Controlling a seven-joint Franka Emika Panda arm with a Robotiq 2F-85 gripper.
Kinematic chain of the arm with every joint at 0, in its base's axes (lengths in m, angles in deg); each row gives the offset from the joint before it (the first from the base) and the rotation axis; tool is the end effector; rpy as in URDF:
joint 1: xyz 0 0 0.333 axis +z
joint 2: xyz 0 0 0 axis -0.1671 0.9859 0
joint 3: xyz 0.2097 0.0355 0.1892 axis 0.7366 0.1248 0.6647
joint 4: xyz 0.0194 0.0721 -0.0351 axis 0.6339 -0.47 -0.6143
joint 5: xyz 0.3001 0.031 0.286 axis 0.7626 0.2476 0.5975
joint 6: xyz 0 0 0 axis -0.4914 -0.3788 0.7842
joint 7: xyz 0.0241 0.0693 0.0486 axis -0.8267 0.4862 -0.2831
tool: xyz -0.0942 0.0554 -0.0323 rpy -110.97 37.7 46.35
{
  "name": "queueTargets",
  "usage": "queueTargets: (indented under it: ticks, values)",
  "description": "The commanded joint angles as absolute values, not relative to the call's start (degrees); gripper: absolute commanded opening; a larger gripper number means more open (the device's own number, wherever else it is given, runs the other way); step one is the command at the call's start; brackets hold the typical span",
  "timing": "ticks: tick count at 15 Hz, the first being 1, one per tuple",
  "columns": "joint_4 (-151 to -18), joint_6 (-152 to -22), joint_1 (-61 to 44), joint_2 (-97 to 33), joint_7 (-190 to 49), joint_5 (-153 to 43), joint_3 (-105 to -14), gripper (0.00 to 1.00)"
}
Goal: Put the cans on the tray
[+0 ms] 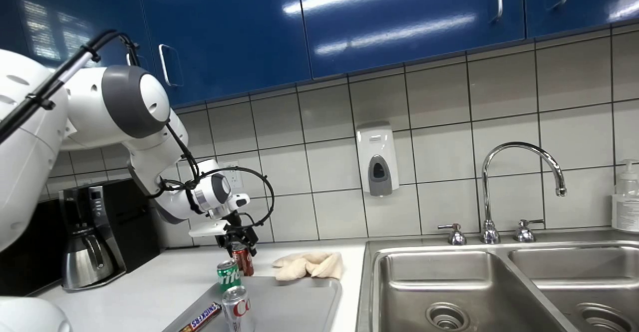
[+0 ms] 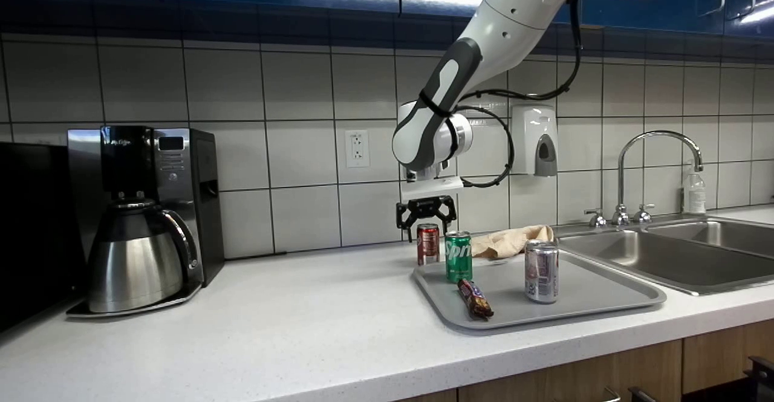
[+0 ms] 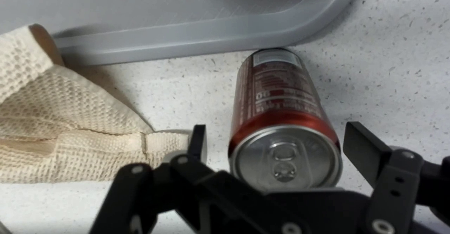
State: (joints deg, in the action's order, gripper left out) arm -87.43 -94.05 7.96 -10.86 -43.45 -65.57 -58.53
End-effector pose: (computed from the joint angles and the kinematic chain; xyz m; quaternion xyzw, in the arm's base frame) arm 0.6738 0.1750 0.1911 0.9914 -0.0535 0.1024 0.0618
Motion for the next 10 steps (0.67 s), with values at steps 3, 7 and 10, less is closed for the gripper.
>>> queueTargets:
  ticks: [3, 7, 10]
  values:
    - [-85.85, -93.39, 8.35, -10.06, -44.71, -64.96, -59.09, 0.56]
    - [-85.78, -93.36, 8.37, -10.08, -44.78, -64.93, -59.06, 0.39]
    - [-86.03, -93.69, 8.53, -10.82, -44.71, -64.92, -58.94, 0.39]
